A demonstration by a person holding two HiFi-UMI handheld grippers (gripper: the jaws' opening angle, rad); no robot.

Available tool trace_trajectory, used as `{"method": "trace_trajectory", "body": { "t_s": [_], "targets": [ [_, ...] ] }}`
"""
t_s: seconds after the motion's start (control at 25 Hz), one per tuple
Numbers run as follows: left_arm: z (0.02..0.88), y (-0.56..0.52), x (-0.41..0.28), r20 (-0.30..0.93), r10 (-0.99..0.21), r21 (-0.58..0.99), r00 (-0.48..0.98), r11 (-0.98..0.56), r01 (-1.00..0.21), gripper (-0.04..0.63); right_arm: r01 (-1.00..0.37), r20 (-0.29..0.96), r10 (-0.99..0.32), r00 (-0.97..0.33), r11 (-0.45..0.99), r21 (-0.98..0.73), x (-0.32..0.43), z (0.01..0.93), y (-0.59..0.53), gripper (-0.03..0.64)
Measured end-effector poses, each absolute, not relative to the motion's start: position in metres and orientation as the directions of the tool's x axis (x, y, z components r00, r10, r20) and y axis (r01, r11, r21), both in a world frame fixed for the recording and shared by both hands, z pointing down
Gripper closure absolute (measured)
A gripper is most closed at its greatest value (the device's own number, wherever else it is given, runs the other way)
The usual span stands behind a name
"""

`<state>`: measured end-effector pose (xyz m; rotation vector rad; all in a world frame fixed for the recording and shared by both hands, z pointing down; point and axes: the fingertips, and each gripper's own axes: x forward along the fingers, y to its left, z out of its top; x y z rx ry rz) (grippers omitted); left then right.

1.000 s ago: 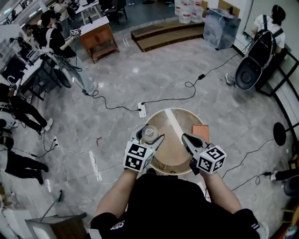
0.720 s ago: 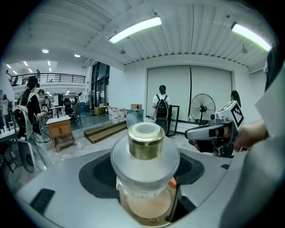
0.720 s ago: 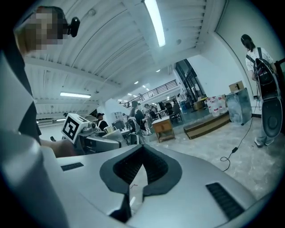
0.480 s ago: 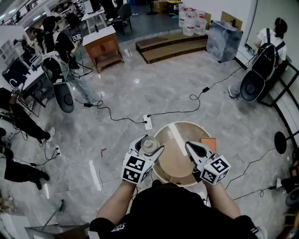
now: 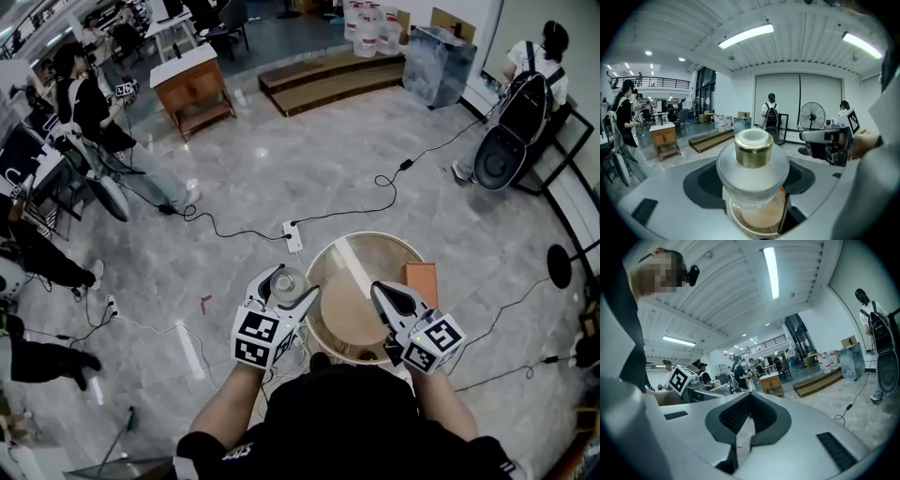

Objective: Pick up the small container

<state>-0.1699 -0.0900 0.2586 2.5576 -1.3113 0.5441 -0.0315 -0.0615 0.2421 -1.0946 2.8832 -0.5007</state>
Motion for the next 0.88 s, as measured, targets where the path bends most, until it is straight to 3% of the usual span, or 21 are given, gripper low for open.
{"method": "trace_trajectory", "body": {
  "t_s": [0.88],
  "targets": [
    [0.254,-0.102,-0.132,0.403,-0.768,0.044,0.497,-0.527,-0.849,0.255,-0.644,0.122,-0.637,-0.761,0.720,-0.258,0.027,0.233,-0.077,0.606]
  ]
}}
